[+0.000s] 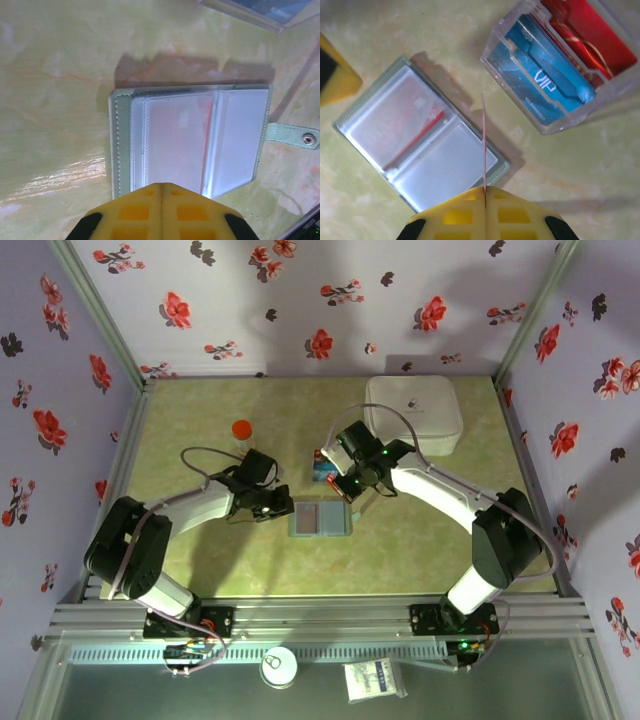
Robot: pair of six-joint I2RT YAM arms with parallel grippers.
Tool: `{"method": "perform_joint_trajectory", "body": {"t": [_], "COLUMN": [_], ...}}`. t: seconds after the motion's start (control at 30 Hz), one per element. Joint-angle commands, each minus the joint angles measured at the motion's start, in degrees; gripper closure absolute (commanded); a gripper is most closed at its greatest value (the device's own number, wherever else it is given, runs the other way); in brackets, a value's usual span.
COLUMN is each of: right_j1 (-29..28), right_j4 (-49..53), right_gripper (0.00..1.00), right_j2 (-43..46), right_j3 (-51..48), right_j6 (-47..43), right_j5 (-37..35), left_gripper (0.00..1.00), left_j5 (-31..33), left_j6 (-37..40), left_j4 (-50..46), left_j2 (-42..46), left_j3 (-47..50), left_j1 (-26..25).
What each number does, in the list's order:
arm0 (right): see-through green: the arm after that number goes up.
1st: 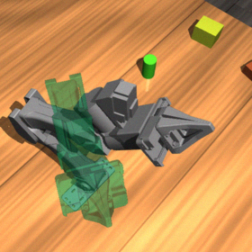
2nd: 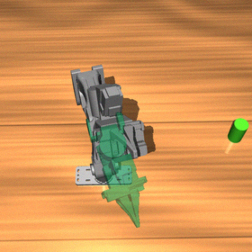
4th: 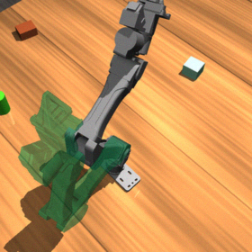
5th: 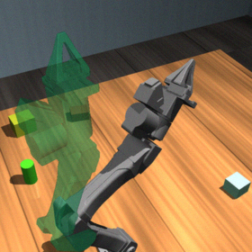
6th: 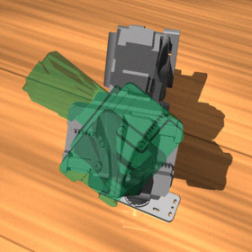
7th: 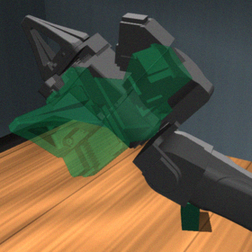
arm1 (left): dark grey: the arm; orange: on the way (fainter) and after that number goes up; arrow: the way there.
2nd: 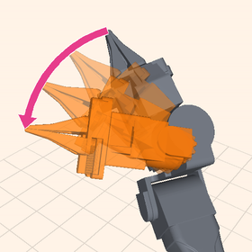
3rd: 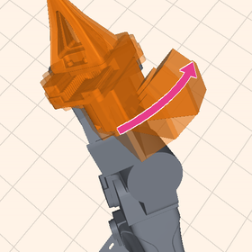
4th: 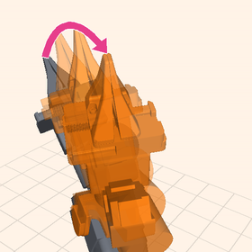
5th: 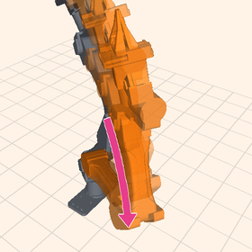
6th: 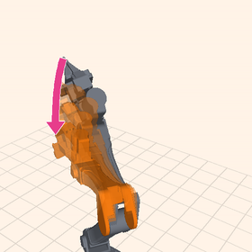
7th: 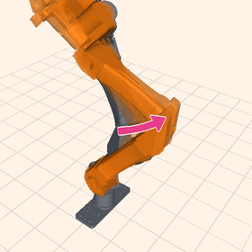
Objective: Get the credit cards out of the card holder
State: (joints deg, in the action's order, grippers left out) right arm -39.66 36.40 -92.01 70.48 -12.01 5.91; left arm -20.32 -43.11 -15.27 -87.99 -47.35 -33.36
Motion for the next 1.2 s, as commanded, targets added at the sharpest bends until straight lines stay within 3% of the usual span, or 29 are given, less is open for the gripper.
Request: {"method": "perform_joint_trajectory", "body": {"t": [0.0,0.1,0.33,0.83,1.17], "right_j1": [0.9,1.2,5.6,9.6,10.2], "right_j4": [1.4,2.6,9.6,20.0,21.5], "right_gripper": [1.00,1.00,1.00,1.00,0.95], "right_j2": [0.1,-1.7,-9.7,-27.6,-31.8], "right_j3": [1.9,3.9,15.9,40.8,43.9], "right_j6": [-20.7,-28.2,-36.6,-42.2,-42.8], "right_j5": [-1.0,-2.2,4.1,9.4,8.7], "left_gripper": [1.00,1.00,0.98,0.96,0.96], "left_j5": [1.5,2.3,3.9,5.6,5.6], "left_j6": [-0.6,-0.7,-1.1,-2.4,-2.3], "left_j4": [-1.8,-2.4,-4.0,-5.1,-5.0], "left_j2": [2.4,3.8,7.1,11.3,11.3], "left_j3": [1.3,2.0,3.2,5.7,6.1], "left_j1": [0.5,0.5,0.7,1.5,2.2]}}
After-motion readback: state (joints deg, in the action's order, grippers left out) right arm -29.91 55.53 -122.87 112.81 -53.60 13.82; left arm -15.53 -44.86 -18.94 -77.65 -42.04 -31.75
